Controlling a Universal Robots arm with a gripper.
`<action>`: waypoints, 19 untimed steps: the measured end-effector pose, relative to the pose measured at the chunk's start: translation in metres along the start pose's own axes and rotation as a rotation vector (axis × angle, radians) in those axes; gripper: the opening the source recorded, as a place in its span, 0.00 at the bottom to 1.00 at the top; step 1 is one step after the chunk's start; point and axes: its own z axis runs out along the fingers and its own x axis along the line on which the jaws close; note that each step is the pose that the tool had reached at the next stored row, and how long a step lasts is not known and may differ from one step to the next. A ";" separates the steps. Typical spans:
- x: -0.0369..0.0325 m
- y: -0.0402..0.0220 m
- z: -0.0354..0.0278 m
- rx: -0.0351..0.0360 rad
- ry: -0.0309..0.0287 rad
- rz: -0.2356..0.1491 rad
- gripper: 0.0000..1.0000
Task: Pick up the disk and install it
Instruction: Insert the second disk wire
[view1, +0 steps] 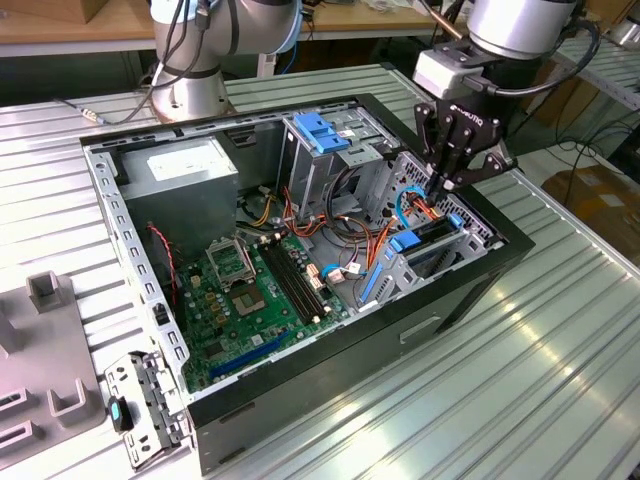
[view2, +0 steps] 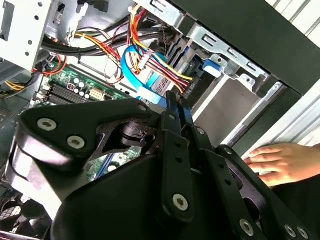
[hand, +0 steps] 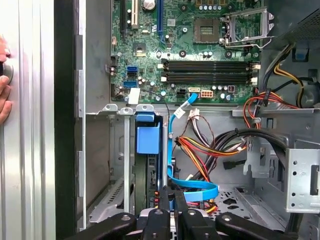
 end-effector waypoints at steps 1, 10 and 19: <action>0.0000 0.0000 0.0000 0.0008 0.0002 0.000 0.16; 0.0123 0.0057 0.0036 0.0182 -0.0059 0.001 0.16; 0.0177 0.0176 0.0077 0.0429 -0.0266 0.004 0.16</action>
